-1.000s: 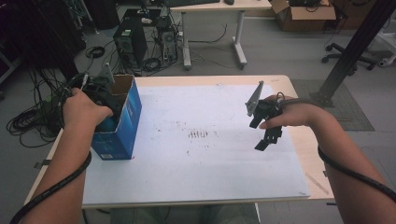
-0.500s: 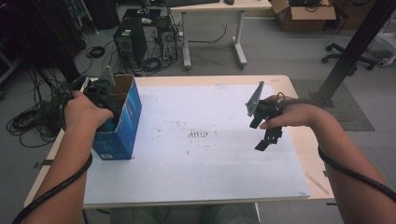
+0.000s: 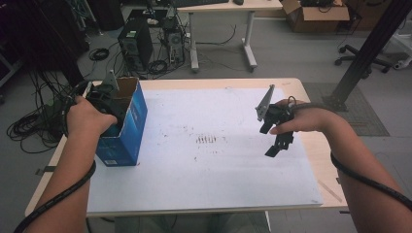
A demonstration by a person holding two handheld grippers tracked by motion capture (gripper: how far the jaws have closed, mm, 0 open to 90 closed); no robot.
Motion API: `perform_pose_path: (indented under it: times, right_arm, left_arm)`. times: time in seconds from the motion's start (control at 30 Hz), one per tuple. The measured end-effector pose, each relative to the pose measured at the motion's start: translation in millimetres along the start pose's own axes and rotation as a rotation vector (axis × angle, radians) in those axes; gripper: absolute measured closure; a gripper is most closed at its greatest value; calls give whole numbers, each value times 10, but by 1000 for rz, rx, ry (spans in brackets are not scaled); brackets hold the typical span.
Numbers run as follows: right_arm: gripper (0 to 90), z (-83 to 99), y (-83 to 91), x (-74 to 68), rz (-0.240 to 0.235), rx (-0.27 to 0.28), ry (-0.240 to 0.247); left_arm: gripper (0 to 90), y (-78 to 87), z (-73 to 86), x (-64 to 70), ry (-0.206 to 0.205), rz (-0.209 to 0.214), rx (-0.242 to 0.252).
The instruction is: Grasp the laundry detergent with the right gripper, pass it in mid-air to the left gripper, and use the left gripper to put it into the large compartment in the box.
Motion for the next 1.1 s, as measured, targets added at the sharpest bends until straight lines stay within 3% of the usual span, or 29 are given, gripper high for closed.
perform_pose_path:
  times: [0.93,1.1]
  right_arm:
    - [31,47,4,-7,3,5,-8]
    - [31,56,5,-12,5,5,-13]
  left_arm:
    - [371,-11,-11,-5,14,7,3]
    - [336,-18,-14,15,10,5,12]
Point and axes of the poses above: each handheld gripper's, and its own axes: y roughly backward along the jaws, z roughly out of its underside, x roughly to its right, the point moved 3 cm from there along -y, roughly forward along the jaws, and after that the axes turned 3 degrees about x, right-handed, at the moved point
